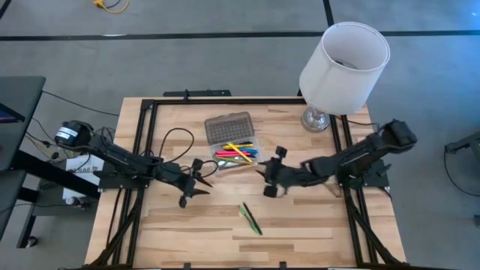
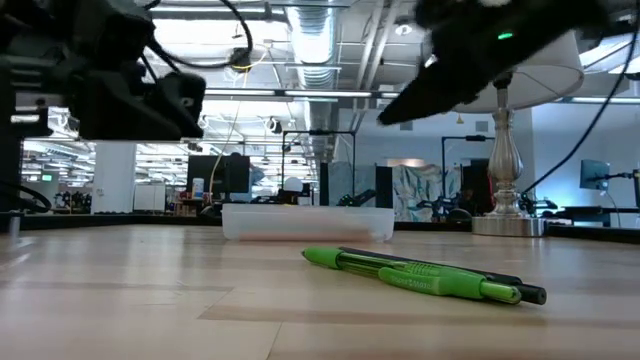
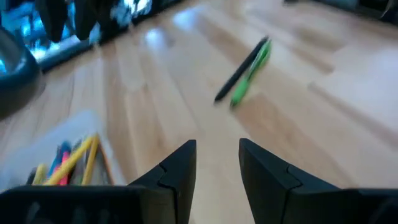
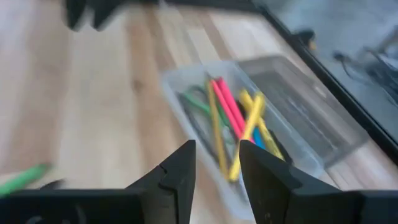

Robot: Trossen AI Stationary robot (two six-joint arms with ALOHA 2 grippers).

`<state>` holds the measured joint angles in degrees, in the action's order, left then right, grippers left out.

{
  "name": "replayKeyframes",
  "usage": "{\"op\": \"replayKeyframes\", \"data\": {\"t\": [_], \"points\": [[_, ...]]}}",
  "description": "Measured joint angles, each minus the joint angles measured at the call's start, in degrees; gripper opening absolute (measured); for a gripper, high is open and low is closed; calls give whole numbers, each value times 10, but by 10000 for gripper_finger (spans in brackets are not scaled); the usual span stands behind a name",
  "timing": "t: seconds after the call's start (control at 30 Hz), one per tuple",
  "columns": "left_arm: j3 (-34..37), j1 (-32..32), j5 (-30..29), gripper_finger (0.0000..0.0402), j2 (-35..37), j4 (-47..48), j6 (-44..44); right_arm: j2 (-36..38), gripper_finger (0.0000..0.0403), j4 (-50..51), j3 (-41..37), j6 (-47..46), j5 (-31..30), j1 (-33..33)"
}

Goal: Pick & place school supplies into a supply box
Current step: Put the green pen into the transparent supply box

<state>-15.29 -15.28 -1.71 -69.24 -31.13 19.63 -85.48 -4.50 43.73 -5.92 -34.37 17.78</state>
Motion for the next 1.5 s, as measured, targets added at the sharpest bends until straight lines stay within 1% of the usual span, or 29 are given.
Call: {"op": "replayKeyframes", "data": {"t": [0.07, 0.13, 0.27, 0.33, 0.43, 0.57, 0.7, 0.83, 1.0, 1.07, 1.5], "points": [[-8, 0, 22, 117, -22, -31, 13, 34, 118, -65, -52, 14, -1, 23], [-22, -2, 40, 117, -40, -33, 25, 52, 118, -135, -90, 21, 0, 45], [-70, -11, 57, 117, -110, -33, 47, 75, 118, -215, -145, 18, -8, 83], [-102, -15, 67, 117, -158, -34, 62, 78, 118, -228, -164, 10, -21, 98], [-150, -18, 91, 117, -228, -32, 83, 66, 118, -246, -170, -1, -35, 110], [-216, -16, 133, 117, -309, -25, 101, 49, 118, -252, -170, -6, -38, 121], [-275, -5, 186, 117, -357, -5, 108, 38, 118, -252, -170, -12, -46, 128], [-323, 13, 222, 117, -396, 25, 109, 37, 118, -249, -171, -22, -45, 131], [-366, 28, 241, 117, -440, 70, 109, 37, 118, -247, -171, -27, -46, 138], [-379, 31, 242, 117, -457, 70, 109, 37, 118, -246, -171, -28, -46, 138], [-383, 37, 239, 117, -462, 68, 100, 37, 118, -247, -171, -32, -46, 138]]}}
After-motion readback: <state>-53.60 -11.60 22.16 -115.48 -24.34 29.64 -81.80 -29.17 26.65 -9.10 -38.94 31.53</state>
